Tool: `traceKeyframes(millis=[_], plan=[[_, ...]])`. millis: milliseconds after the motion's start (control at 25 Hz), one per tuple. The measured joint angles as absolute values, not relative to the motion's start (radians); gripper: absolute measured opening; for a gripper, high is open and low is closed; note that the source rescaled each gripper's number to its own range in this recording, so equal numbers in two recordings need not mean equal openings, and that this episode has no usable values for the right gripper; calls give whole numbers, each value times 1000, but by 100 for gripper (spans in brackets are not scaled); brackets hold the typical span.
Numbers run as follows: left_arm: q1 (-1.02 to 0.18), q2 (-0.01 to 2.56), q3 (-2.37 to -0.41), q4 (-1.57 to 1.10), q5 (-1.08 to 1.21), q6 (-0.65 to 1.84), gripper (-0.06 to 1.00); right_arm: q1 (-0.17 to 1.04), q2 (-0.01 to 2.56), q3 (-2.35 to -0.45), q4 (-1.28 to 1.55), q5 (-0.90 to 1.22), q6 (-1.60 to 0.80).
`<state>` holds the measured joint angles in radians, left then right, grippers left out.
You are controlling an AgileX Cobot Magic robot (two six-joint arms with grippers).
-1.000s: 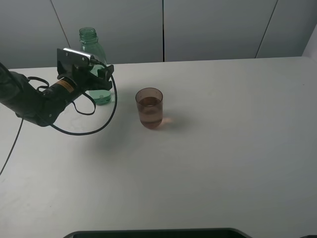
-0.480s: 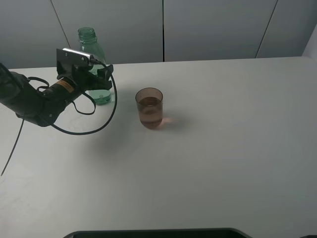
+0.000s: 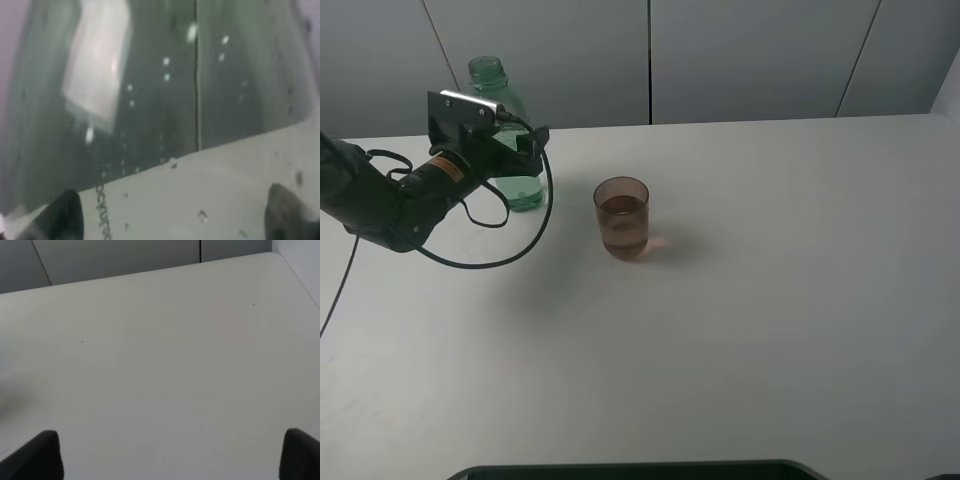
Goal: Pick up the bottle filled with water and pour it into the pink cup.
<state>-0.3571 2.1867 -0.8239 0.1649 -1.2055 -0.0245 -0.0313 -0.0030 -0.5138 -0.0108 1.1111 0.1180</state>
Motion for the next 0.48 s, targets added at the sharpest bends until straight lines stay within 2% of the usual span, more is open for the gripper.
traceKeyframes(millis=[480], plan=[[-357, 1928, -821, 187, -1149, -42, 97, -31, -3, -514, -11, 1111, 118]])
